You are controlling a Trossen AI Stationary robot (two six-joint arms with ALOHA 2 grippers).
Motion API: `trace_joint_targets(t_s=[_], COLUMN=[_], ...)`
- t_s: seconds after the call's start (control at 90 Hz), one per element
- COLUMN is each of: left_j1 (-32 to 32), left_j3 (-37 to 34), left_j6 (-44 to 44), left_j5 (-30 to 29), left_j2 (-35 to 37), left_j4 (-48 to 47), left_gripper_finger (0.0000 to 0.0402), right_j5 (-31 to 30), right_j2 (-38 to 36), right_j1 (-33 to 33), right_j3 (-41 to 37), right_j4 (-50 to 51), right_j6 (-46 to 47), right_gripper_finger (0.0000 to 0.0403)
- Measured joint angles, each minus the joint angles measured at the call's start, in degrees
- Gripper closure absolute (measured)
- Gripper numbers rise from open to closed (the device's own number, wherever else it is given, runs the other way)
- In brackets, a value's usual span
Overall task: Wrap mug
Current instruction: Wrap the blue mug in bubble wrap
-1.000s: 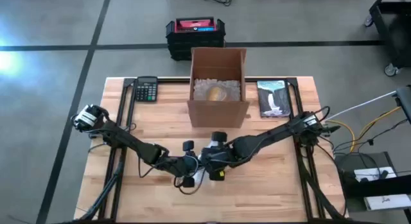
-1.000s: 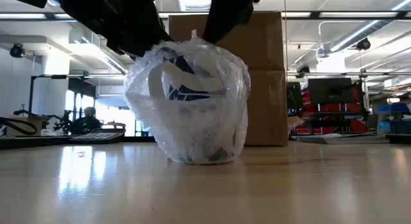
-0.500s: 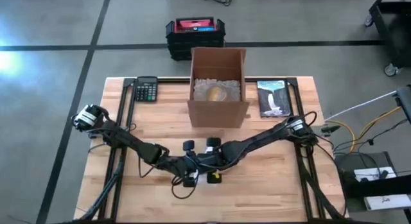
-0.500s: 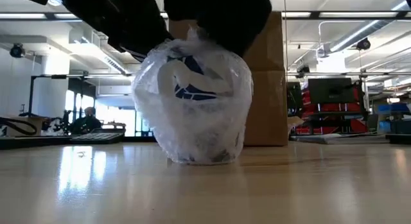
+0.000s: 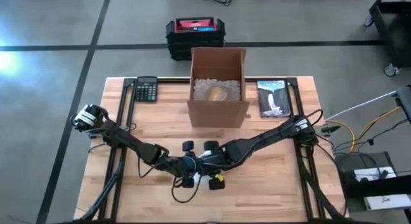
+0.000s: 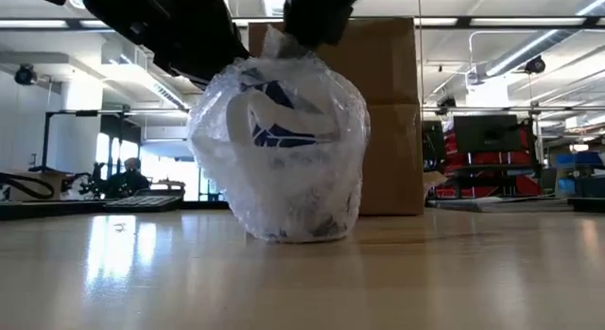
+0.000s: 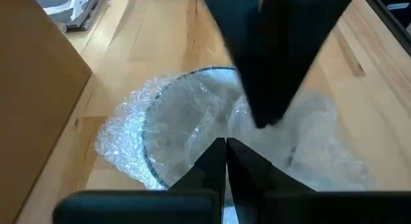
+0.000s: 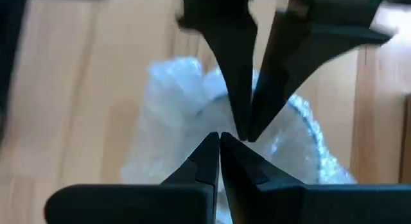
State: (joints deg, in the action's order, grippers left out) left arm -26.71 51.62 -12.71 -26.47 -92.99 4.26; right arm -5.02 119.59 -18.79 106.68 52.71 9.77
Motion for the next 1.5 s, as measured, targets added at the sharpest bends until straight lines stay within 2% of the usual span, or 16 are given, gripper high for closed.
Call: trace_joint_targets(t_s=[0.244,0.556,0.7,0.911,1.144,1.5], left_j1=[-1.5,-4.1,-4.4,-4.6,-5.0,-5.8], left_j3=[0.3,1.1,0.8,0.8,0.8,0.8], left_j6=[1.1,-7.2,-8.7,-8.8,-8.8,-9.0], left_j5=[3.0,3.6,3.5,3.6,3.6,3.6], left_j2=[6.2,15.3,15.2,14.2,14.2,14.2], left_j4=[-4.3,-20.5,-22.3,-22.3,-22.4,-22.3], left_gripper_finger=[0.0402,0.0402,0.0402,0.0402,0.0402,0.0402], right_j5=[1.0,0.9,0.5,0.5,0.5,0.9], right_j2=[4.1,3.7,1.5,0.5,1.8,5.4], right_j1=[0.7,1.4,1.3,1.3,1.7,3.0], right_j3=[-3.2,-3.3,-0.7,4.9,2.4,-3.8], right_j4=[-1.0,-1.6,0.3,8.7,-2.8,-5.2], right_j6=[0.2,-0.5,-0.8,-1.0,-4.1,-3.4], right_gripper_finger=[0.0403,0.0403,0.0403,0.0403,0.0403,0.0403])
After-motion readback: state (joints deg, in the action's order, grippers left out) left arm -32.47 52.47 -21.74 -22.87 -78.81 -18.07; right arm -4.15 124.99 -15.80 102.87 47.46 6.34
